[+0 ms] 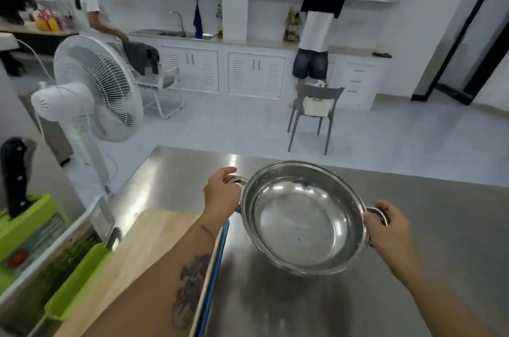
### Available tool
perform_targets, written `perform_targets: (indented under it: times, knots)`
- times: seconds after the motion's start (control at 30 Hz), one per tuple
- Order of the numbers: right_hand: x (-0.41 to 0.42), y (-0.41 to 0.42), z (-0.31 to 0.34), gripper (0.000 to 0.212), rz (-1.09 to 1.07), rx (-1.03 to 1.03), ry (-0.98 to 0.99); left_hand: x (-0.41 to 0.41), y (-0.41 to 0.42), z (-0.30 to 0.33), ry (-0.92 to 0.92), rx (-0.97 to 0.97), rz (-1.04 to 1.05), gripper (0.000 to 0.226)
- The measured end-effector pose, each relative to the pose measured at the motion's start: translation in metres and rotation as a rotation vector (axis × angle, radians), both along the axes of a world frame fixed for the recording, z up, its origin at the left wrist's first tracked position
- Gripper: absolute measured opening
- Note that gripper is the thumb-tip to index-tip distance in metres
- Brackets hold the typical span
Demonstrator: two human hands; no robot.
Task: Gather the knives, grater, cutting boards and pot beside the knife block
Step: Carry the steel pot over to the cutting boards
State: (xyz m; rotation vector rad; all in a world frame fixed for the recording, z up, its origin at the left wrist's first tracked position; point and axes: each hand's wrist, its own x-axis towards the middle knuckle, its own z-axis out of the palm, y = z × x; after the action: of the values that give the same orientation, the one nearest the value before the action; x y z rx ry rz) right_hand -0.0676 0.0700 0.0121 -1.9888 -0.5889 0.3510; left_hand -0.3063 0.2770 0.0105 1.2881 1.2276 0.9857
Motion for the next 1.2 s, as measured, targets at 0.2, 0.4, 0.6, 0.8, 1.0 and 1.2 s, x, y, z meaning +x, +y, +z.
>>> perform_targets:
  times: [0.2, 0.4, 0.6, 0.8, 1.0, 1.2]
  knots:
    - [-0.035, 0.105, 0.002, 0.059, 0.139, 0.003, 0.110, -0.053, 0.101, 0.008, 0.108, 0.058, 0.062, 0.055]
    - [-0.077, 0.199, -0.013, 0.058, 0.196, -0.019, 0.098, -0.104, 0.181, -0.008, 0.177, 0.095, 0.139, 0.043]
    - [-0.115, 0.256, -0.031, 0.036, 0.233, -0.025, 0.028, -0.128, 0.225, -0.036, 0.260, 0.008, 0.377, 0.033]
    - [-0.121, 0.284, -0.041, 0.024, 0.285, -0.084, 0.052, -0.133, 0.242, -0.065, 0.312, 0.015, 0.448, 0.032]
    - [-0.119, 0.300, -0.060, 0.020, 0.266, -0.152, 0.054, -0.131, 0.253, -0.081, 0.324, 0.012, 0.449, 0.033]
    - [-0.125, 0.313, -0.074, 0.021, 0.257, -0.151, 0.051, -0.135, 0.269, -0.087, 0.397, 0.042, 0.353, 0.036]
